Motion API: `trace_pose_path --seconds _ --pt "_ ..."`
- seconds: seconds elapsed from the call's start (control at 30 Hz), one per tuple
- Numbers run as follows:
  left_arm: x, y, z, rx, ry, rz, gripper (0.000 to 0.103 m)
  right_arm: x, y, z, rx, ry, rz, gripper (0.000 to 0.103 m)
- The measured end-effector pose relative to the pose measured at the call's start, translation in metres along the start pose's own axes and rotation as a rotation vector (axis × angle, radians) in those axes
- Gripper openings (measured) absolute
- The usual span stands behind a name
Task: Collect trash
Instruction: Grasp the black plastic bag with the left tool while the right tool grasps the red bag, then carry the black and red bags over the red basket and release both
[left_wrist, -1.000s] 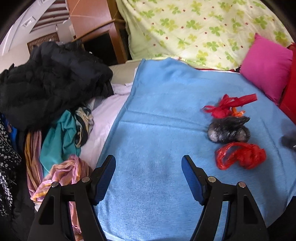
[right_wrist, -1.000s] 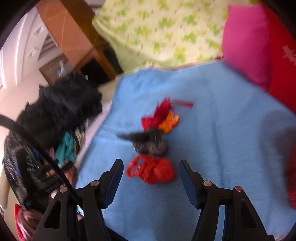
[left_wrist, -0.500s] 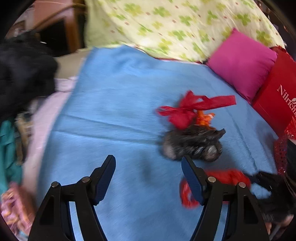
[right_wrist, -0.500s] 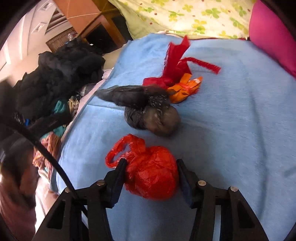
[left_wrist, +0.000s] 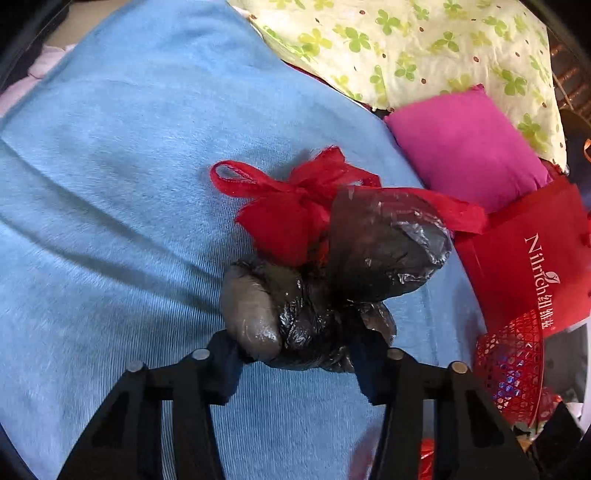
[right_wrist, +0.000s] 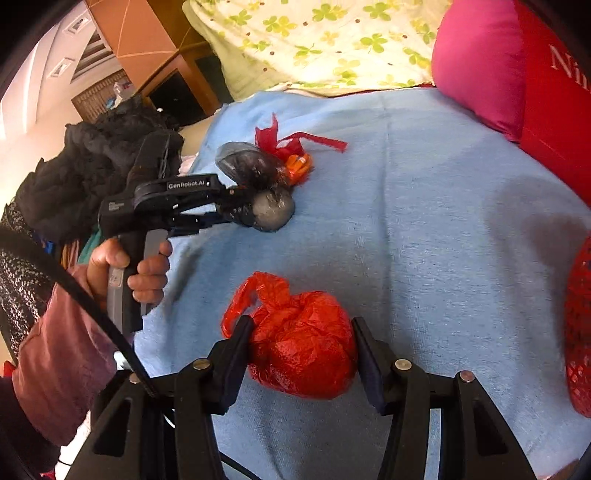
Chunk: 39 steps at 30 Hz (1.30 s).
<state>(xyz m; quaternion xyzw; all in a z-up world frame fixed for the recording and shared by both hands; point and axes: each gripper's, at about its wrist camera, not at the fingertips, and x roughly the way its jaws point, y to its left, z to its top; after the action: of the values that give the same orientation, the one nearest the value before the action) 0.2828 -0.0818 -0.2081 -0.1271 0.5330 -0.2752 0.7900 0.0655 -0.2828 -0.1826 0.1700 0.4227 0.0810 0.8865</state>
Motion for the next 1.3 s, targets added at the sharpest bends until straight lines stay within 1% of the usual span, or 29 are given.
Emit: trace_pose_path --seconds 0.1,0.2,0.37,0.47,0.53,0.63,0.73,0.83,1.07,1.3 --pt "-0.02 -0.012 -0.011 -0.003 -0.023 0.042 0.045 -0.013 0.005 0.003 0.003 -0.036 0.008 0.056" --pt "-0.055 -0.026 -0.025 0.011 -0.082 0.051 0.044 -0.036 0.017 0.001 -0.02 -0.091 0.015 0.056" --pt "-0.113 -0.06 -0.05 0.08 -0.182 0.113 0.045 -0.081 0.032 0.001 -0.054 -0.191 0.006 0.056" --pt "-0.15 -0.087 -0.062 0.136 -0.256 0.167 0.045 -0.108 0.038 0.002 -0.053 -0.25 0.014 0.056" --pt "-0.168 -0.104 -0.07 0.165 -0.299 0.2 0.045 -0.125 0.042 0.001 -0.054 -0.288 0.021 0.056" --pt "-0.201 -0.135 -0.083 0.231 -0.386 0.249 0.045 -0.157 0.046 -0.005 -0.056 -0.358 0.028 0.056" --pt "-0.226 -0.159 -0.095 0.287 -0.457 0.267 0.045 -0.18 0.049 -0.009 -0.055 -0.415 0.029 0.056" --pt "-0.247 -0.174 -0.107 0.327 -0.501 0.267 0.045 -0.193 0.048 -0.01 -0.047 -0.452 0.026 0.056" --pt "-0.256 -0.208 -0.122 0.401 -0.568 0.281 0.045 -0.225 0.035 -0.017 -0.009 -0.526 0.02 0.056" --pt "-0.251 -0.239 -0.129 0.462 -0.583 0.279 0.045 -0.243 0.015 -0.02 0.027 -0.574 0.012 0.056"
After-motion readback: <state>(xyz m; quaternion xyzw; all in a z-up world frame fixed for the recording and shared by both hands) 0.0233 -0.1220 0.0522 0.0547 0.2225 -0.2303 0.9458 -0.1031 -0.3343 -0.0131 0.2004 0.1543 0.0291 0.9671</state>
